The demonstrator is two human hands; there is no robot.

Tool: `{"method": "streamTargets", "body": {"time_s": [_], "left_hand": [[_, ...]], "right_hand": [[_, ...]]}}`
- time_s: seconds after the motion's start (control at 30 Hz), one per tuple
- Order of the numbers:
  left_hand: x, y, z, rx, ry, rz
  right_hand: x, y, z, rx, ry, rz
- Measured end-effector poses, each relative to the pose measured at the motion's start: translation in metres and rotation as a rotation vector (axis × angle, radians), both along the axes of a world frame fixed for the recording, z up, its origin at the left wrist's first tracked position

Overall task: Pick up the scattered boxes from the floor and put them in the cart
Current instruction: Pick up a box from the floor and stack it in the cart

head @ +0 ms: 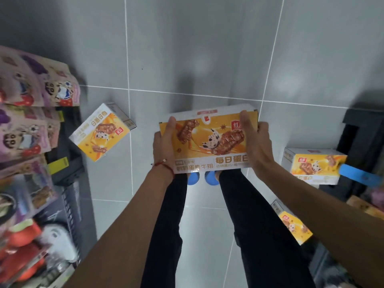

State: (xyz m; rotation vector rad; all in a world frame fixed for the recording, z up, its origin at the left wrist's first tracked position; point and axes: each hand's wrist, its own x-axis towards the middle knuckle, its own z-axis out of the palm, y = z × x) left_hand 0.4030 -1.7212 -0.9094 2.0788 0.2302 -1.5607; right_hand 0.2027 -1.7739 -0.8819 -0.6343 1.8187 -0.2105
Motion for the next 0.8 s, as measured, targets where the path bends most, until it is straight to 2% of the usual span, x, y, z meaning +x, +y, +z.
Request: {"method": "streamTargets", "body": {"time_s": [0.17,0.4,0.8], "left_hand": [[0.022,-0.003,0.088,-0.075,0.019,0.019],[0.046,0.006,0.230,-0.197,0.021,0.177],[0.096,0.042,0.405,-0.411,-0.019,0.249]], "right_hand": [[0.018,-0.003,0.102,0.005,0.006,-0.050],[0.056,-0.003,0.237,-0.046,-0.008,-0.117],[0.097,0.022,0.387,-0.275,-0.316,0.051]]}}
